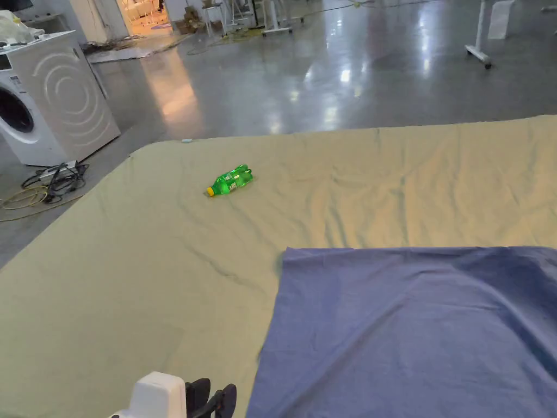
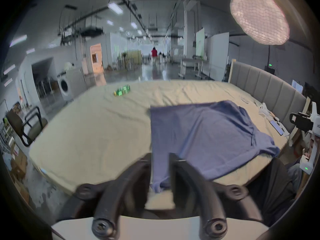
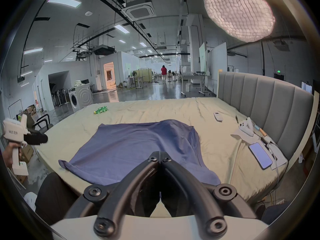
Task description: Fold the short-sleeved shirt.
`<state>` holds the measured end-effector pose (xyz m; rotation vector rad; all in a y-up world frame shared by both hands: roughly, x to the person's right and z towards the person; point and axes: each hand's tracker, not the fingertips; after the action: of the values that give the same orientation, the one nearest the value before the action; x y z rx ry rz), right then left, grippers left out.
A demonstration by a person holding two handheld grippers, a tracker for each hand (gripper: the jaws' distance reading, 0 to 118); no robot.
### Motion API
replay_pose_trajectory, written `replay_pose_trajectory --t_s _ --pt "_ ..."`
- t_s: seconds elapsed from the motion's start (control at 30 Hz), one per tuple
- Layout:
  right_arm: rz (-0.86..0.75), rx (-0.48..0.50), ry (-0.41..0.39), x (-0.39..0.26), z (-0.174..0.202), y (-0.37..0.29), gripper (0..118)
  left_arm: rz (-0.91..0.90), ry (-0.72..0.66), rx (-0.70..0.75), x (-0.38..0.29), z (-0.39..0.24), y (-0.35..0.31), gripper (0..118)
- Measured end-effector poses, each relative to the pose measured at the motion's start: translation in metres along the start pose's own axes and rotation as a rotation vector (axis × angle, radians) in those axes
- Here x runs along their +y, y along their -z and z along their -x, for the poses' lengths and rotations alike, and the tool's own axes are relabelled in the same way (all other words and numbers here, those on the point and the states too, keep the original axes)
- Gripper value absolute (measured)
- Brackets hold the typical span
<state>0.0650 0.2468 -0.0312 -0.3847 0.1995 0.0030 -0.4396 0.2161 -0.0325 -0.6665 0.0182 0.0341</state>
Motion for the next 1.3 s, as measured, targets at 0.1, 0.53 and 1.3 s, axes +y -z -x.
replay_pose_trajectory --t_s 0.1,0.53,1.3 --pt "0.014 0.002 0.003 -0.002 0.000 0.002 0 0.094 -0.004 -0.034 -0.014 0.007 0.031 51" --pt "0.010 -0.030 -0.038 -0.001 -0.001 -0.002 0 0.358 0.155 -0.094 -0.050 -0.001 0.105 11" --pt "0.489 -0.249 0.282 -0.096 -0.146 0.059 76 0.377 0.048 -0.187 -0.058 0.030 0.118 11"
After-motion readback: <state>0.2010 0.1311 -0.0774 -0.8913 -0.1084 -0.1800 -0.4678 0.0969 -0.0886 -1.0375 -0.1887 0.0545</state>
